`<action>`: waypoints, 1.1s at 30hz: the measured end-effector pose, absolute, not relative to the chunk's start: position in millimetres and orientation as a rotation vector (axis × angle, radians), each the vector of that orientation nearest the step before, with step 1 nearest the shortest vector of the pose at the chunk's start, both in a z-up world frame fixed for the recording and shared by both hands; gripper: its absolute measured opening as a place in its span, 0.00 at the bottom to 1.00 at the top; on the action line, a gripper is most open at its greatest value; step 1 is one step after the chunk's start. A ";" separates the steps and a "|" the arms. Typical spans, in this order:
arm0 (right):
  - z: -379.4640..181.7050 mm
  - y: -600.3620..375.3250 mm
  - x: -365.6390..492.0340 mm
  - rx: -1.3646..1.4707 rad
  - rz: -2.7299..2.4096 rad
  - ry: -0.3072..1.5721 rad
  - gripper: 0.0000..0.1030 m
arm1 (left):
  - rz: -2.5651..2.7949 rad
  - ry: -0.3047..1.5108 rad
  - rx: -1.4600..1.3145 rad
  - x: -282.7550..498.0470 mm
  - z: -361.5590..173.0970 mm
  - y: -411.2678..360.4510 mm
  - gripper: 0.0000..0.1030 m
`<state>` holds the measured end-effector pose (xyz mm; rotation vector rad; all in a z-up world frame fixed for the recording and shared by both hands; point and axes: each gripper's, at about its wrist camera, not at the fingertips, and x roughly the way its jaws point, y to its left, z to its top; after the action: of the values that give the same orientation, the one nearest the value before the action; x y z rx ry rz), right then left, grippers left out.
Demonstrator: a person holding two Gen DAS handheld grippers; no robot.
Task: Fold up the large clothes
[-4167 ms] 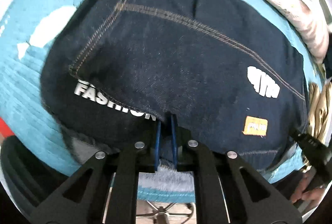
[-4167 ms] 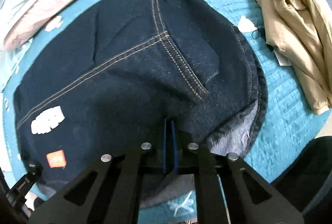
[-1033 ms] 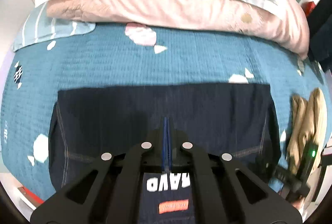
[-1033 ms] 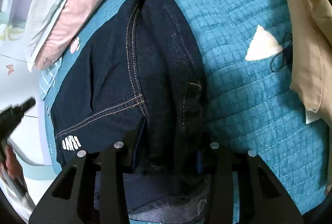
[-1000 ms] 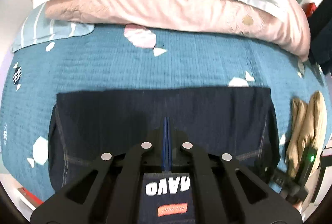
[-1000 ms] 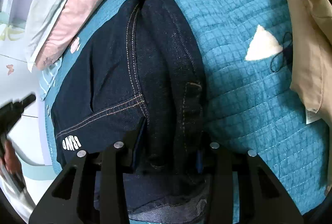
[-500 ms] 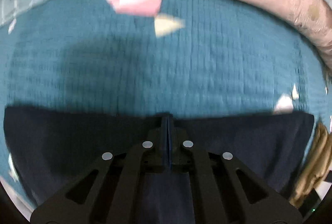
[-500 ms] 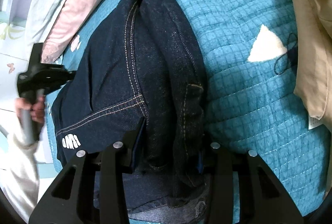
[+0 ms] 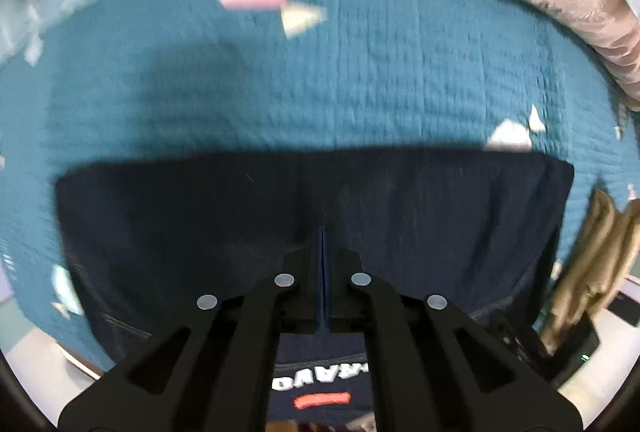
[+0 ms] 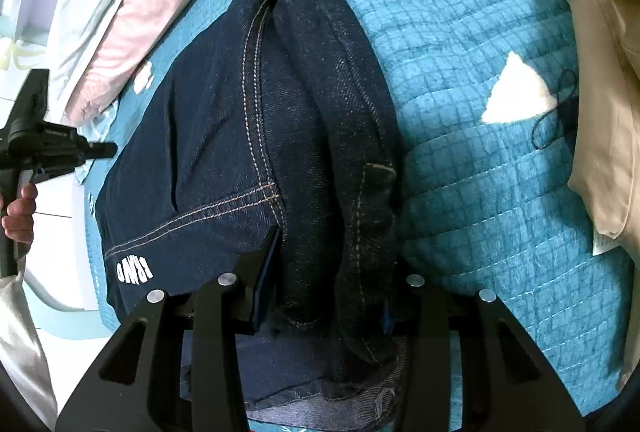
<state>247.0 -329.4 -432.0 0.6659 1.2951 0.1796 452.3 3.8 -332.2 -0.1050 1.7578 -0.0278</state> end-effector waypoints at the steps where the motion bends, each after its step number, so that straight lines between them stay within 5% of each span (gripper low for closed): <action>1: -431.9 -328.5 246.6 0.670 0.178 1.291 0.37 | -0.008 1.765 -0.110 451.1 -342.4 7.6 0.00; 4: -432.7 -328.7 246.5 0.664 0.176 1.284 0.37 | 0.027 1.746 -0.164 446.4 -372.6 15.3 0.02; 12: -431.0 -326.1 248.8 0.654 0.160 1.309 0.38 | 0.012 1.768 -0.041 413.5 -323.9 -2.9 0.00; 17: -432.1 -325.7 250.6 0.664 0.155 1.301 0.39 | 0.072 1.736 -0.073 387.8 -361.5 9.0 0.02; 21: -431.5 -323.1 249.6 0.660 0.143 1.296 0.39 | 0.080 1.669 0.128 373.5 -337.0 -20.9 0.02; 33: -428.5 -310.8 255.1 0.606 0.127 1.306 0.44 | 0.069 1.619 0.083 315.6 -323.9 -0.5 0.00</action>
<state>255.1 -310.8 -428.5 0.6057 1.3056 0.1266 315.6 -0.5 -323.9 0.0831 1.6186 0.0690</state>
